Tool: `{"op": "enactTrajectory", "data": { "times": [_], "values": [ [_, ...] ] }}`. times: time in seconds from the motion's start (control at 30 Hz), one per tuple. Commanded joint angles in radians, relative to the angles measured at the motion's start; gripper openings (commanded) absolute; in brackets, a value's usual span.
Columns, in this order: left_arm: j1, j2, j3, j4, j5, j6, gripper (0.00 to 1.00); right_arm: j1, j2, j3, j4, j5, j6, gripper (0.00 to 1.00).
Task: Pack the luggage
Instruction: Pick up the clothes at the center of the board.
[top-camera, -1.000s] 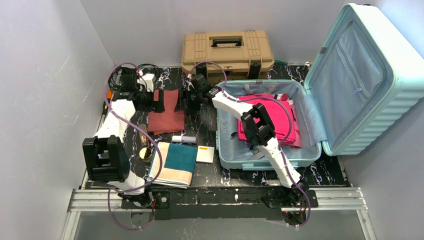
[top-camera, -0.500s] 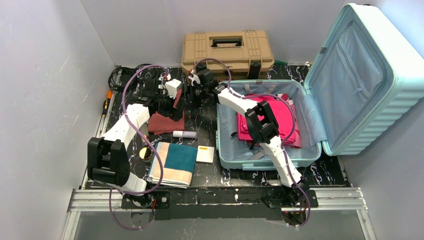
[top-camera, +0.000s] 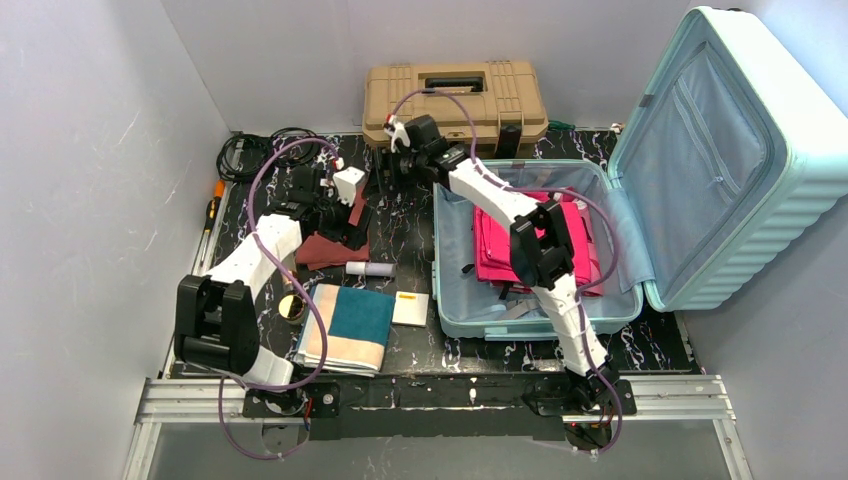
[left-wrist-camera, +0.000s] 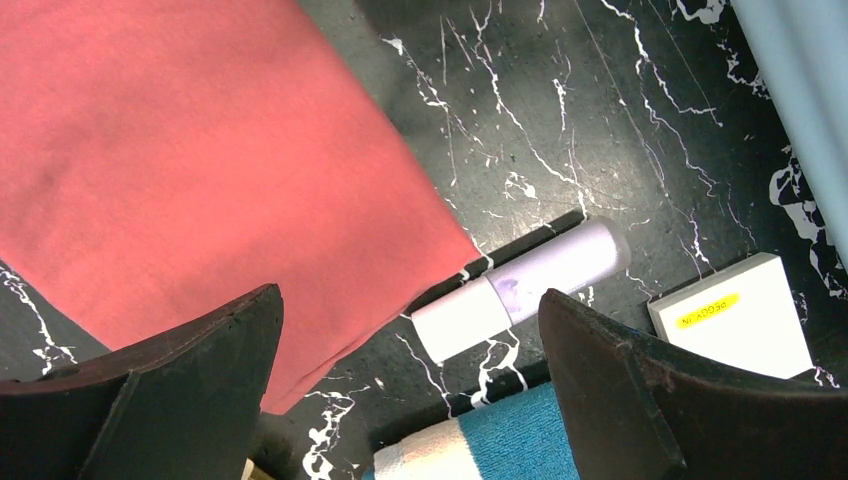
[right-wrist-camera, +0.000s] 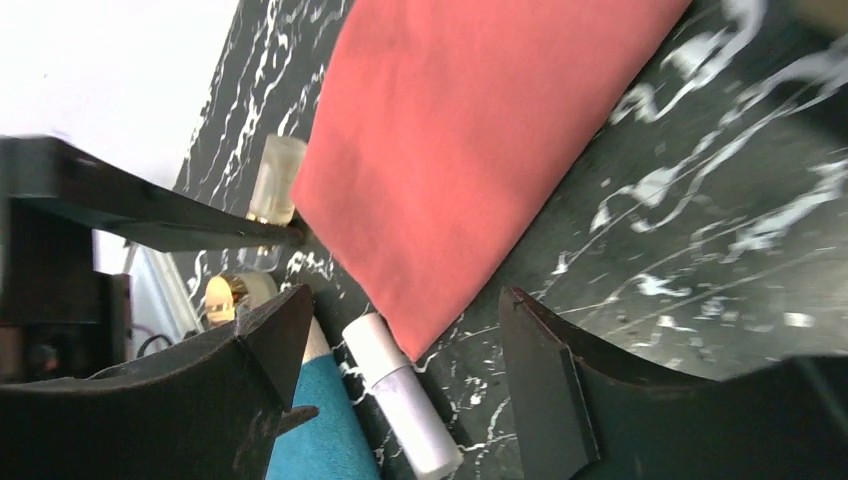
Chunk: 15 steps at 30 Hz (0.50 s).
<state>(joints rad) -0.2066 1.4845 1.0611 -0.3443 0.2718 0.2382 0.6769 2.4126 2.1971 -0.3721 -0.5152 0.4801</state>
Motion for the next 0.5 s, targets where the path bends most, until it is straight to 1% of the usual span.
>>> {"op": "enactTrajectory", "data": {
  "times": [0.0, 0.13, 0.23, 0.33, 0.47],
  "values": [
    [-0.034, 0.013, -0.012, -0.043, -0.035, 0.001, 0.98, -0.03, -0.137, 0.022, -0.015, 0.139, -0.137, 0.78],
    [-0.081, 0.038, 0.015, -0.104, -0.085, 0.003, 0.98, -0.031, -0.169, -0.026, -0.023, 0.195, -0.155, 0.78],
    [-0.117, 0.051, 0.028, -0.141, -0.123, -0.004, 0.98, -0.032, -0.165, -0.024, -0.032, 0.221, -0.157, 0.78],
    [-0.149, 0.057, 0.034, -0.156, -0.158, -0.014, 0.98, -0.031, -0.161, -0.015, -0.046, 0.264, -0.152, 0.78],
    [-0.176, 0.094, 0.047, -0.152, -0.255, -0.037, 0.98, -0.033, -0.167, -0.021, -0.054, 0.287, -0.154, 0.79]
  ]
}}
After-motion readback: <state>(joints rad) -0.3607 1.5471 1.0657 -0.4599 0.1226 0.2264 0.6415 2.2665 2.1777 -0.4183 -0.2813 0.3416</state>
